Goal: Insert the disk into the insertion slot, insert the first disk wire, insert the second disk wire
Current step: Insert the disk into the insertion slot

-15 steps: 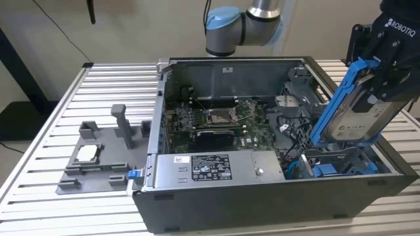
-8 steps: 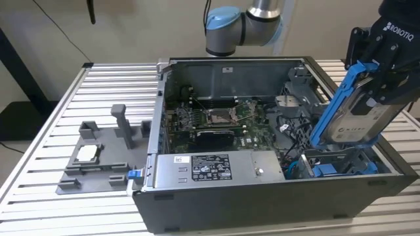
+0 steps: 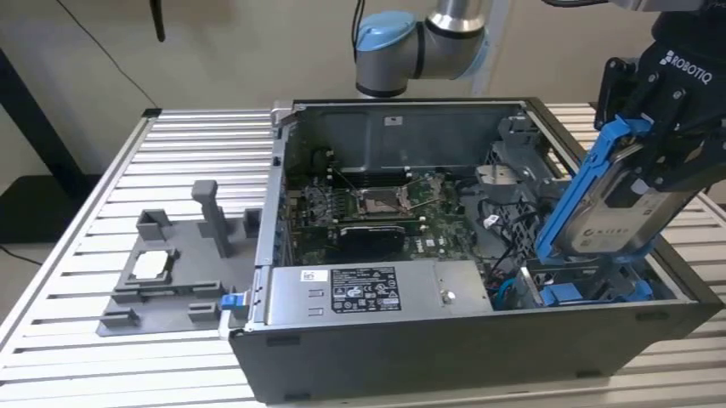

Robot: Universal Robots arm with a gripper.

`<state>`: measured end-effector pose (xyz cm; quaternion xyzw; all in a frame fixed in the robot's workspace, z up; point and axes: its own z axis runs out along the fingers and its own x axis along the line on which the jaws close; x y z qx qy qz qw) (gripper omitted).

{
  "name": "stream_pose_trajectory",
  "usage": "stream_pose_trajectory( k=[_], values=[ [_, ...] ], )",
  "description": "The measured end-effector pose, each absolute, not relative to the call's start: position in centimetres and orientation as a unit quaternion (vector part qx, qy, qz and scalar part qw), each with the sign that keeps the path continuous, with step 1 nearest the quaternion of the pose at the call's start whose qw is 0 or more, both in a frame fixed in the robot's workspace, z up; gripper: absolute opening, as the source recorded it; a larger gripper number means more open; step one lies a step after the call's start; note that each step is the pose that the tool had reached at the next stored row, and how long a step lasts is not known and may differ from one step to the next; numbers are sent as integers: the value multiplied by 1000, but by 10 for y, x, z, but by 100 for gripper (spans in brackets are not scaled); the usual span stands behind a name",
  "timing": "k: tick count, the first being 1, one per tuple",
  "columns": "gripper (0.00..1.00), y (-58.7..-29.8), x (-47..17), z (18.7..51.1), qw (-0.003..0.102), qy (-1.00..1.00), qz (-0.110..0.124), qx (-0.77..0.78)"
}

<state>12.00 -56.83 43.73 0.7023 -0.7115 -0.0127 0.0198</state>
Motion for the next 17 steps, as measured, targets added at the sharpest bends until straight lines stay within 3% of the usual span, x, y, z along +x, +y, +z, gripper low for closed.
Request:
stream_pose_trajectory(
  k=[17],
  values=[
    [33,-575,120,416,20,-705,-13,709]
  ],
)
